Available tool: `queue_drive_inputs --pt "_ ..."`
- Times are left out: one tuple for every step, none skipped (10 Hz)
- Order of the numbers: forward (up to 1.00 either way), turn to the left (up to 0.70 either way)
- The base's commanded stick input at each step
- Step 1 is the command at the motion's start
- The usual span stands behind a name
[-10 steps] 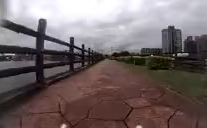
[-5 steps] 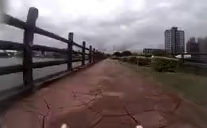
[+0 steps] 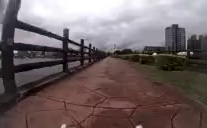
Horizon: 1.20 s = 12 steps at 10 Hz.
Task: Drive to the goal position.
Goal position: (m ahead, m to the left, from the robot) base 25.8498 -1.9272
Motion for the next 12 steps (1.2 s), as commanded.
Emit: queue_drive_inputs --pt "0.85 0.01" --pt "0.85 0.01" --pt "0.85 0.01" --pt "0.85 0.01" --pt "0.85 0.01" --pt "0.85 0.01" --pt "0.85 0.01" --pt "0.85 0.01" --pt "0.85 0.01" --pt "0.85 0.01" --pt "0.85 0.01" --pt "0.85 0.01"
